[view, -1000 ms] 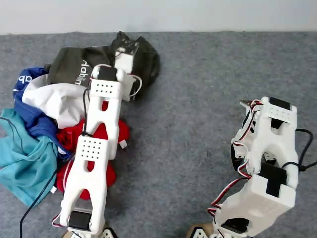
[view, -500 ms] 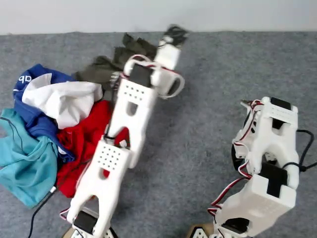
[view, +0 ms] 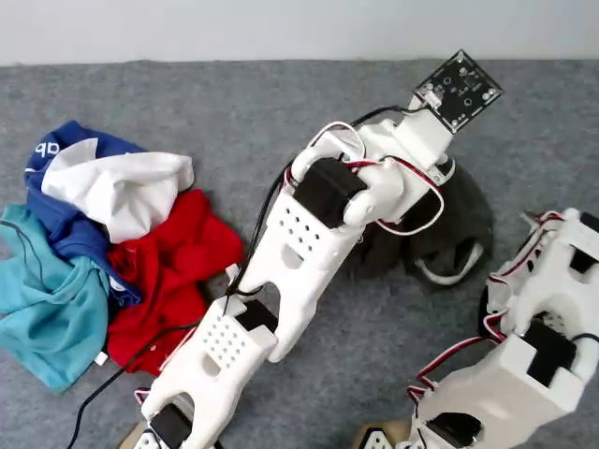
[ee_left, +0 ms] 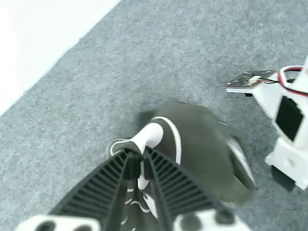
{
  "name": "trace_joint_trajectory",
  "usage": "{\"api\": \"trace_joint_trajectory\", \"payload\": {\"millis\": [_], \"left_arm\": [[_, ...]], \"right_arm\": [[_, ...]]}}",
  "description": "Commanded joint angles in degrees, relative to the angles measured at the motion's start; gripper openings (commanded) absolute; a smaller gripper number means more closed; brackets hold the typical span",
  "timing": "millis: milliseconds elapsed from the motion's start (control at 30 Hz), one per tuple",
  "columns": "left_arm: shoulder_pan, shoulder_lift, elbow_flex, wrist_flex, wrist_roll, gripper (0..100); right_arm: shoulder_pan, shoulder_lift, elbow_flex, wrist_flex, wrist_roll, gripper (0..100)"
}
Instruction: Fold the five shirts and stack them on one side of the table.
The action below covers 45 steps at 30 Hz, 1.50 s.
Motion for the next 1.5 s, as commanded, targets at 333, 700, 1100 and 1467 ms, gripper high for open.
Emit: {"api": "trace_joint_trajectory", "payload": {"millis": [333, 700, 1100, 1467], "left_arm": [[-1.23, -11.60, 18.59, 1.32, -0.53, 17], [-12.84, -28.75, 57.36, 1.23, -8.88, 17], [-35.87, -30.77, 89.10, -1.05, -11.87, 17], [-58.20, -11.52, 89.10, -12.40, -11.69, 17]], "right_arm": [[0.40, -0.92, -0.26, -0.04, -0.62, 35.8], [0.40, -0.92, -0.26, -0.40, -0.62, 35.8], [0.31, -0.92, -0.26, -0.48, -0.62, 35.8], [0.31, -0.92, -0.26, -0.48, -0.62, 35.8]]}}
